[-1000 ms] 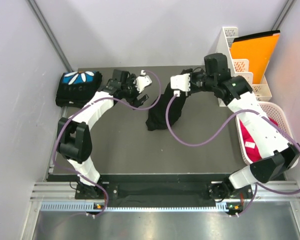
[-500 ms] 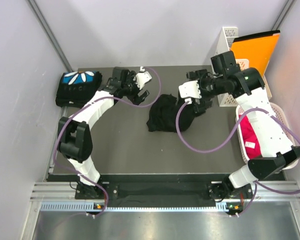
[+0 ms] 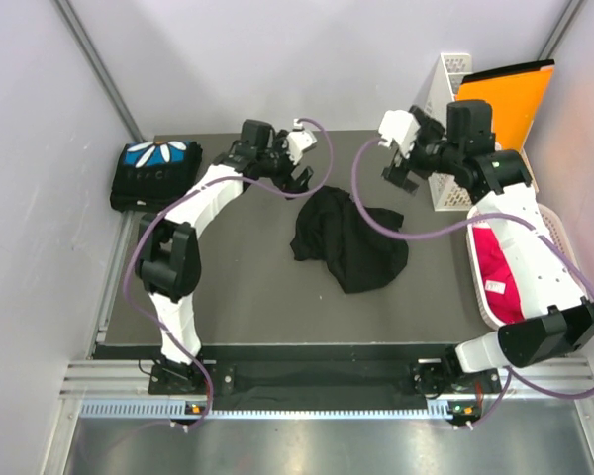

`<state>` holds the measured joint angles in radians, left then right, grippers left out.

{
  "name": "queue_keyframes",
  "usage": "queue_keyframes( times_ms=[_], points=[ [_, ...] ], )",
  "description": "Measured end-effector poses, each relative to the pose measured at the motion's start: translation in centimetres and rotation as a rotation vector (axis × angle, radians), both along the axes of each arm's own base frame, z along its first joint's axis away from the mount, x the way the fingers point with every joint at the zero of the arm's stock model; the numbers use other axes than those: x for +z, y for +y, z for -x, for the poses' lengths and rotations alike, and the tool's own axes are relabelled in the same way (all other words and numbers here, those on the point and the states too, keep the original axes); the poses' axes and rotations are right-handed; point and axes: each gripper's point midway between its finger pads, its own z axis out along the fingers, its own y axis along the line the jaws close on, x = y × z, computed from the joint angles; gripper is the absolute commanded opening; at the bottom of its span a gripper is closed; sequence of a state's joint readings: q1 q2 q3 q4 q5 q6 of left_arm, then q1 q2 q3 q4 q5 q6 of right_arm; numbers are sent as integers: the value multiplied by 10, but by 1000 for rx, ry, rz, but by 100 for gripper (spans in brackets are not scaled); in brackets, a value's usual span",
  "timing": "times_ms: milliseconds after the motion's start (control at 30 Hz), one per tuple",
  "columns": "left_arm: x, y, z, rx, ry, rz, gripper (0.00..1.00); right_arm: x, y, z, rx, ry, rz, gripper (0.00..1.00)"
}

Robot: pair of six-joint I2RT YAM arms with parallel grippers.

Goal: Fold and stack the t-shirts
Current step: Move the tshirt to the center of the board, then flatten the tshirt out

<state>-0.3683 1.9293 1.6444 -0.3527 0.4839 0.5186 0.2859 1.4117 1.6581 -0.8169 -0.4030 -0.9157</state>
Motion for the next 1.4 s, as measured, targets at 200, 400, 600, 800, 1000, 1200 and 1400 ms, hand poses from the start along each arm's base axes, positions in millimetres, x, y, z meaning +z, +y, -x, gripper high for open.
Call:
queue_keyframes(
  times_ms=[200,400,600,800,1000,1200,1400],
  points=[
    [-27,-48,5,-147,104,-2,99,11,-16,-22,-116,-21,-72,100],
    [-82,-58,15,-181,265,-44,99,12,-16,-22,-116,-49,-83,100],
    [-106,-52,20,-165,335,-85,92,7,-17,-17,-115,-47,-79,100],
    [-106,-53,20,-151,340,-88,0,0,-18,-14,-114,-42,-79,100],
    [-107,-56,20,-143,345,-87,0,-11,-18,-15,-117,-37,-75,100],
    [-103,-51,10,-87,315,-106,0,-10,-19,-18,-119,-54,-70,99],
    [-22,-39,-17,21,94,-90,0,-39,-20,-16,-124,-1,-52,98]
  ],
)
